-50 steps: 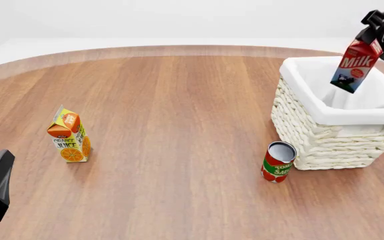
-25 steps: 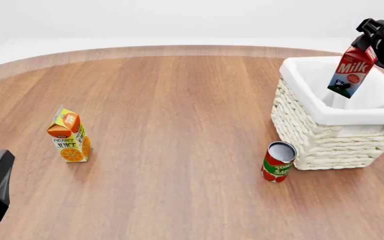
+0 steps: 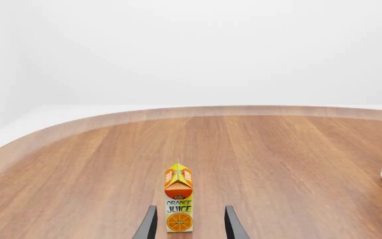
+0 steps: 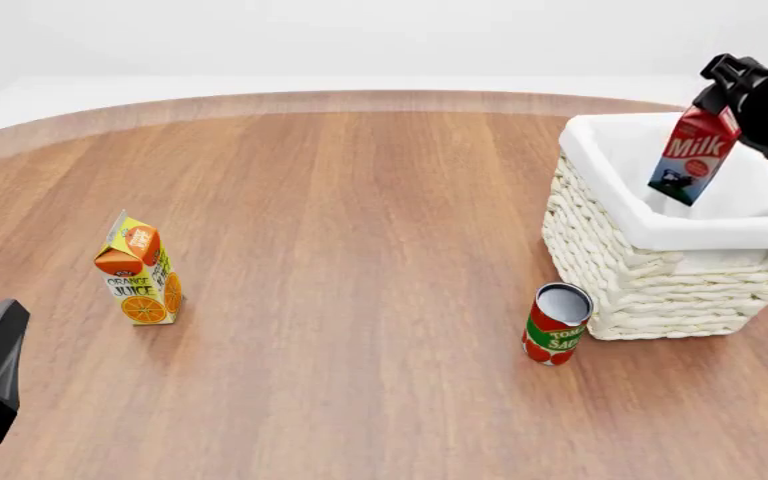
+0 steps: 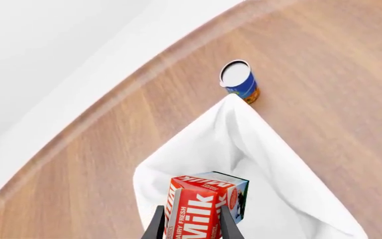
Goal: Pick the milk and place it in the basket.
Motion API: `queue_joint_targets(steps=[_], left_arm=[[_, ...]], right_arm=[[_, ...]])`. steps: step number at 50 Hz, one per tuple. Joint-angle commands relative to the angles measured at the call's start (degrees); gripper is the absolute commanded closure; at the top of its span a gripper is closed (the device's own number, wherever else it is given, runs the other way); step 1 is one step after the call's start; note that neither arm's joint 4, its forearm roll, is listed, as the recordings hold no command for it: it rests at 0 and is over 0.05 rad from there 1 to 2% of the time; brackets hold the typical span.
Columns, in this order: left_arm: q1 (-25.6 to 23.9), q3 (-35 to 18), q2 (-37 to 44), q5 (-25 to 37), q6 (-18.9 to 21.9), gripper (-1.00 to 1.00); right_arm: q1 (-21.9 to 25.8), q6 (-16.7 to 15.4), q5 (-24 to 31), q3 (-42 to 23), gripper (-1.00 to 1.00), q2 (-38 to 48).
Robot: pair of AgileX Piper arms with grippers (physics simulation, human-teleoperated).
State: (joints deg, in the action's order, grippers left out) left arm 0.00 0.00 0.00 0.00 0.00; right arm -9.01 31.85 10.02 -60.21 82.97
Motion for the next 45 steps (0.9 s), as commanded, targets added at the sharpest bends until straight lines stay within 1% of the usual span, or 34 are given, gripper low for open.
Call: queue_joint_targets(steps=[1, 45], left_arm=[[0.0, 0.0, 0.0, 0.0, 0.0, -1.00], [0.0, 0.0, 0.0, 0.0, 0.0, -1.00]], right_arm=[[-0.1, 0.6, -1.5, -0.2, 1.00, 0.2], [-0.4, 0.2, -3.2, 1.0, 1.00, 2.2]])
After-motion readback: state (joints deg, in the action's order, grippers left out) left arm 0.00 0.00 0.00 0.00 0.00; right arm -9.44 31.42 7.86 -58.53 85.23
